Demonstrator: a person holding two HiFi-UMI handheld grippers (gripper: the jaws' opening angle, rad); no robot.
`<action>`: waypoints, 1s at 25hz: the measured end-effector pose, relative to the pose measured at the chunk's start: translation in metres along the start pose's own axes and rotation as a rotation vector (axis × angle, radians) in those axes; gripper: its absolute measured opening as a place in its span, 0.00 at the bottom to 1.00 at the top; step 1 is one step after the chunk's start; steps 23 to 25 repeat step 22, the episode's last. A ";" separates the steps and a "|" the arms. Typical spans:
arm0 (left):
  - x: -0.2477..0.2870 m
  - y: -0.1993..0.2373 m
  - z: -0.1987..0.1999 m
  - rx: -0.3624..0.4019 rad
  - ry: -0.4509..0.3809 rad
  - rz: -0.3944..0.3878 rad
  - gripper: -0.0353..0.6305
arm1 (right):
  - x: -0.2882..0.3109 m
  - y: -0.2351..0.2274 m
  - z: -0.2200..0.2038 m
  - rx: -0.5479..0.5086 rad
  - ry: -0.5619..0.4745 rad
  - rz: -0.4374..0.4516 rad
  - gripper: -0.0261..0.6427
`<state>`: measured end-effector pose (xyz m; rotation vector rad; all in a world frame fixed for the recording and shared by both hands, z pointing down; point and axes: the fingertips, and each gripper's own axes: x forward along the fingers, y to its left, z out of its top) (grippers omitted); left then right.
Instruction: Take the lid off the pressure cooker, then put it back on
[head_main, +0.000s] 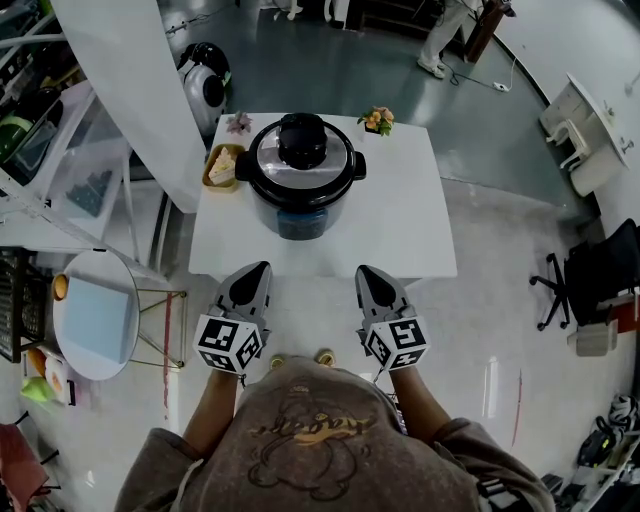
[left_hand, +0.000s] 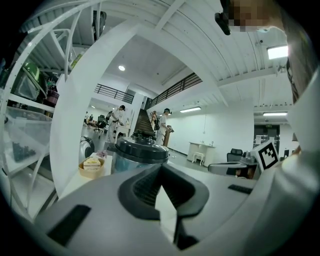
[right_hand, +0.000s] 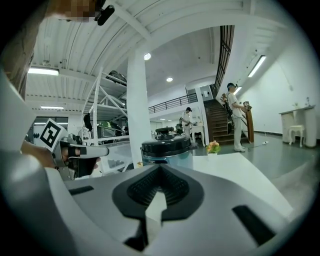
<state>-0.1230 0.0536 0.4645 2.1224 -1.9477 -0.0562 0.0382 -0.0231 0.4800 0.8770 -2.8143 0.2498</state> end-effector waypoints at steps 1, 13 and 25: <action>0.000 0.000 0.001 0.000 -0.002 0.001 0.06 | 0.000 -0.002 0.001 0.002 0.000 0.001 0.03; -0.002 -0.002 0.004 -0.007 -0.009 0.014 0.06 | 0.008 -0.003 0.002 -0.018 0.017 0.039 0.03; -0.005 0.004 0.004 -0.023 -0.012 0.035 0.06 | 0.012 0.003 0.003 -0.038 0.031 0.077 0.03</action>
